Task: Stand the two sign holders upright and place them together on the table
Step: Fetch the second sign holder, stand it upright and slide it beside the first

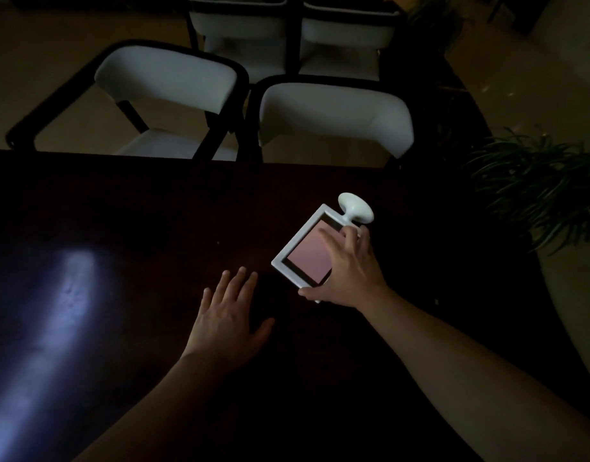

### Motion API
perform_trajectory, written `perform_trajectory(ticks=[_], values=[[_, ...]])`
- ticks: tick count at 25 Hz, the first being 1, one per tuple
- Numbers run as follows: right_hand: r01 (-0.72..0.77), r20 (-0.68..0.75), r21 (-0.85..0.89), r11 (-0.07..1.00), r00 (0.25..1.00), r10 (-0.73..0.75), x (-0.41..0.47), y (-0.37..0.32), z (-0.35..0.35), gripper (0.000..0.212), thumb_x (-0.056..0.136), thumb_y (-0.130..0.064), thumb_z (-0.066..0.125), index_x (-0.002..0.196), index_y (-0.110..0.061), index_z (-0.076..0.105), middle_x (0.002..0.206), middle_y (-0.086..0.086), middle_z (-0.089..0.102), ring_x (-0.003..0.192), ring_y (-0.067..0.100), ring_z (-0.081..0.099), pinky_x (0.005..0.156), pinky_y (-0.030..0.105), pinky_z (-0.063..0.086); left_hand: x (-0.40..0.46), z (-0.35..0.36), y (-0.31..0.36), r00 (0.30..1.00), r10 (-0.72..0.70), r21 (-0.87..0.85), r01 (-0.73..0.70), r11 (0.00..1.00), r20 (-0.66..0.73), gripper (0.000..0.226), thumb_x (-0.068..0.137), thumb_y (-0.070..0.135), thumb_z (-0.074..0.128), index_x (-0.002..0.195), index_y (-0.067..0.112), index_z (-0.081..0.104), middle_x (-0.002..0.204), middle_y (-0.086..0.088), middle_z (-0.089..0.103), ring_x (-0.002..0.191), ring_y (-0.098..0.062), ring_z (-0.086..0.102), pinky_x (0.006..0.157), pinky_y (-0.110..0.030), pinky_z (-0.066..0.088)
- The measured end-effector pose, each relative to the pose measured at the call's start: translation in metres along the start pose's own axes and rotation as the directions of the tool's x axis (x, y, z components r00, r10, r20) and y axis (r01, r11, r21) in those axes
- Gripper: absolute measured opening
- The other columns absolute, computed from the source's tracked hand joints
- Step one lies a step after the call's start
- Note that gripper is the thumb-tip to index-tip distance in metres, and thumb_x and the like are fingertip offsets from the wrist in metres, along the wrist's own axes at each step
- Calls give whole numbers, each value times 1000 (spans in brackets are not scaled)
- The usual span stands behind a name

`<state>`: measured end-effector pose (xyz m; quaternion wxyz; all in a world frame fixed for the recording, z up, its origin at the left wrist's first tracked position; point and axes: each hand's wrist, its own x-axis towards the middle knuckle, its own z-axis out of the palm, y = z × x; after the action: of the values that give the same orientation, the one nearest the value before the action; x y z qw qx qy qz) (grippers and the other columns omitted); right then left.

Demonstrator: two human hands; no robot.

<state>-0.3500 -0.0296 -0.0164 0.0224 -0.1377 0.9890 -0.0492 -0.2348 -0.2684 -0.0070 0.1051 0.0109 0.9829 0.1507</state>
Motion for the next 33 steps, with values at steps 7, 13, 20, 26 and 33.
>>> perform_trajectory(ticks=[7, 13, 20, 26, 33], values=[[207, 101, 63, 976, 972, -212, -53, -65, 5, 135, 44, -97, 51, 154, -32, 10, 154, 13, 19, 145, 47, 6, 105, 62, 37, -34, 1, -27, 999, 2, -94, -7, 996, -49, 92, 85, 72, 36, 156, 29, -3, 163, 6, -7, 149, -16, -15, 120, -46, -2], [344, 172, 60, 937, 921, -349, -100, -119, 10, 133, 49, -96, 50, 154, -34, -1, 165, 8, -7, 145, 45, -21, 113, 64, 20, -87, 1, -48, 999, 24, -156, -30, 987, -44, 83, 90, 56, 39, 157, 24, 2, 166, 4, 2, 150, -14, -13, 122, -44, 0], [433, 211, 67, 899, 874, -437, -135, -152, 11, 120, 55, -95, 50, 152, -40, 8, 166, 3, -12, 143, 41, -31, 110, 58, 2, -146, 5, -66, 1000, 3, -165, -3, 986, -3, 82, 92, 52, 41, 157, 25, -2, 166, 6, -2, 148, -12, -18, 121, -40, -4], [403, 132, 57, 913, 904, -407, -141, -128, -3, 79, 91, -68, 39, 156, -35, 7, 167, 3, -1, 149, 28, -19, 119, 55, 16, -153, -7, -85, 999, -40, -173, 43, 984, 25, 86, 88, 56, 42, 156, 29, -4, 165, 7, -3, 149, -16, -16, 122, -45, -2], [535, 63, -98, 839, 845, -531, -143, -109, -12, 77, 84, -40, 73, 149, -18, 38, 154, 13, 40, 145, 35, 30, 110, 42, 35, -141, -14, -109, 983, 122, 37, -128, 991, 136, 86, 92, 38, 50, 155, 32, -9, 166, 2, -3, 148, -18, -17, 122, -44, -1]])
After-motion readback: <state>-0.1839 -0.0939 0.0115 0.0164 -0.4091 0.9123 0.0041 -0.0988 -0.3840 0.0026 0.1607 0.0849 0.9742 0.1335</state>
